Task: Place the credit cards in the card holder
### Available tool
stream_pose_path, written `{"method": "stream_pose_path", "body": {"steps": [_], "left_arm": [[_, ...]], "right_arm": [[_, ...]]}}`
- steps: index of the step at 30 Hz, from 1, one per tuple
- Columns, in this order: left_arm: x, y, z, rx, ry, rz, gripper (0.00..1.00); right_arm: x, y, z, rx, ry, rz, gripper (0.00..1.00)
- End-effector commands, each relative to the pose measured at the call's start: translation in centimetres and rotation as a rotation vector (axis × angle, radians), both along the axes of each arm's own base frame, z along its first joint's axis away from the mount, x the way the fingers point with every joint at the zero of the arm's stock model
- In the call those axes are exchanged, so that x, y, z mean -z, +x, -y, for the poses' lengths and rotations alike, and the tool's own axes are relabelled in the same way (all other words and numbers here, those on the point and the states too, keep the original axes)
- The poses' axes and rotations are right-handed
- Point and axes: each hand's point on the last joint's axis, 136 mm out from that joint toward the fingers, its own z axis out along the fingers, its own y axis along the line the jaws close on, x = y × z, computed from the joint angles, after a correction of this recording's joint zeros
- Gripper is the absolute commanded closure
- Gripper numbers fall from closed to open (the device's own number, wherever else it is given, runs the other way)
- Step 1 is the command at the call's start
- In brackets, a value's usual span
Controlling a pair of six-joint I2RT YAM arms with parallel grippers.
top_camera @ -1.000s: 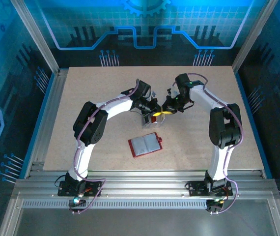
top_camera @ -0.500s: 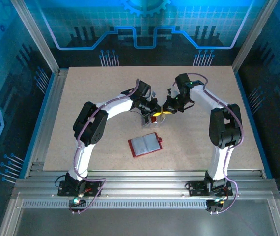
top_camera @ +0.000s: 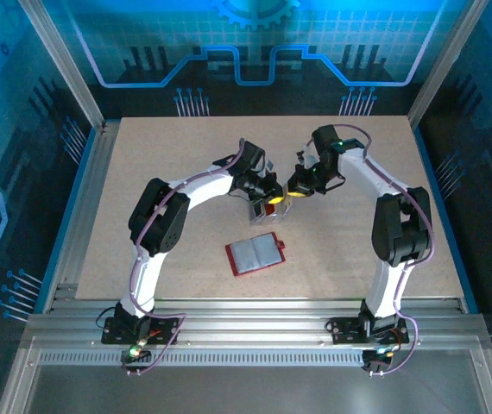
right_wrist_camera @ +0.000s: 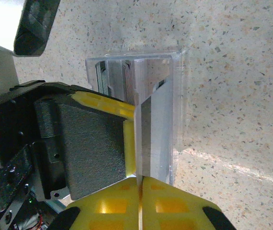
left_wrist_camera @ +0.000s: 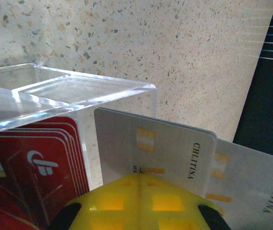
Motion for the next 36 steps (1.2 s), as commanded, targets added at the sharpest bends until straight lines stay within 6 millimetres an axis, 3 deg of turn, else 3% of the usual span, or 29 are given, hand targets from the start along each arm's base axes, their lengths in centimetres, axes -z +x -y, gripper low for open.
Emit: {"method": "stream_pose_path", "body": {"steps": [1, 7, 9, 19, 26, 36], "left_arm": [[6.0, -1.3, -2.1, -0.033, 0.141, -0.103, 1.00], [5.5, -1.3, -2.2, -0.036, 0.136, -0.097, 1.00], [4.8, -1.1, -2.4, -0.042, 0.133, -0.080, 1.00], [-0.7, 0.2, -1.9, -0.054, 0.030, -0.014, 1.00], [-3.4, 0.4, -2.2, -0.064, -0.008, 0.022, 1.00], [-5.5, 0.4, -2.9, -0.068, -0.031, 0.048, 0.99]], "right_arm": [[-2.2, -0.5, -1.0, -0.025, 0.085, 0.014, 0.91], [-1.4, -0.5, -0.8, -0.018, 0.066, 0.004, 0.96], [-1.1, -0.5, -0.6, -0.012, 0.053, 0.002, 1.00], [0.0, -0.6, -0.6, -0.009, 0.007, -0.007, 1.00], [0.6, -0.7, -1.0, -0.010, 0.000, -0.016, 1.00], [0.3, -0.5, -0.6, -0.003, -0.054, 0.002, 1.00]]}}
